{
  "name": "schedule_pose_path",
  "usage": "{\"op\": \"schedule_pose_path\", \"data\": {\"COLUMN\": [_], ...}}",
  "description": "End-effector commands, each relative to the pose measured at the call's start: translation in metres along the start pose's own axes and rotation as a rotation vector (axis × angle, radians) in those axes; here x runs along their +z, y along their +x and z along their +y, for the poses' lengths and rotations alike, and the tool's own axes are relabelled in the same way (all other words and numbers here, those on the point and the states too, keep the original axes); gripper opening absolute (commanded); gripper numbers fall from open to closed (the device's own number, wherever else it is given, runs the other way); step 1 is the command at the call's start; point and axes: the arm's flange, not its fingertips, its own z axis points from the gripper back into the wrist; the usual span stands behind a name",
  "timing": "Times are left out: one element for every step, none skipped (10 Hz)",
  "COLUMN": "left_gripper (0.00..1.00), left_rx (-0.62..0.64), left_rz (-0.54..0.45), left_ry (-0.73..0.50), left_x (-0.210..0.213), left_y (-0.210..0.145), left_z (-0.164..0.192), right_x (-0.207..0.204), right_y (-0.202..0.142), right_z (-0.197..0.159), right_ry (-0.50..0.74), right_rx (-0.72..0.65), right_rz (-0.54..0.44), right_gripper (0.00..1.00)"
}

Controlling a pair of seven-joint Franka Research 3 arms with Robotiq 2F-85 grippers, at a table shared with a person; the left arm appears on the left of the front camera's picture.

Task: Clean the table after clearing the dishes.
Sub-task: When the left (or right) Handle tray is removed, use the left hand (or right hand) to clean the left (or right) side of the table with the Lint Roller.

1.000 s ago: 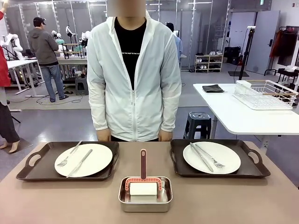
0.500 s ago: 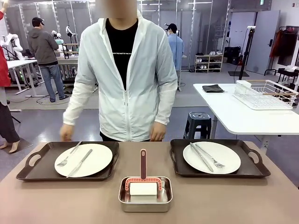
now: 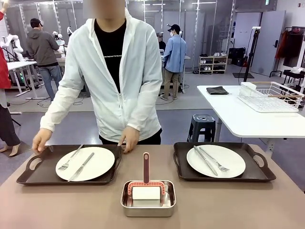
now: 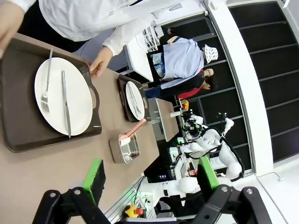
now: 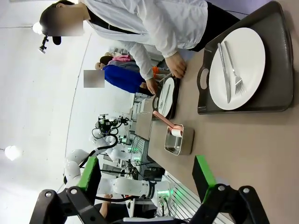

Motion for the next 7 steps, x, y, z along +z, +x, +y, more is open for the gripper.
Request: {"op": "schedule_pose_path", "data": {"left_gripper": [1.00, 1.00, 1.00, 1.00, 1.00, 1.00, 1.00], "left_rx": [0.000, 0.000, 0.000, 0.000, 0.000, 0.000, 0.000], "left_rz": [-0.001, -0.001, -0.001, -0.001, -0.001, -0.001, -0.001], "left_ry": [-0.006, -0.006, -0.006, -0.006, -0.006, -0.006, -0.006], "left_x": [0.0023, 0.0023, 0.0023, 0.0023, 0.0023, 0.0023, 0.0023], "left_y": [-0.0013, -0.0013, -0.0013, -0.0013, -0.0013, -0.0013, -0.0013], "left_z": [-0.0018, -0.0018, -0.0018, -0.0018, -0.0018, -0.0018, -0.0018], "right_x": [0.0023, 0.0023, 0.0023, 0.0023, 0.0023, 0.0023, 0.0023], "right_y": [-0.0016, -0.0016, -0.0016, -0.0016, -0.0016, -0.0016, -0.0016], "right_z": [0.0023, 0.0023, 0.0023, 0.0023, 0.0023, 0.0023, 0.0023], "right_ry": [0.011, 0.011, 0.011, 0.011, 0.011, 0.011, 0.011], "right_rx": [0.004, 0.004, 0.004, 0.004, 0.004, 0.004, 0.004], "right_rz": [0.002, 0.002, 0.002, 0.002, 0.002, 0.002, 0.002], "right_gripper": [1.00, 1.00, 1.00, 1.00, 1.00, 1.00, 1.00]}}
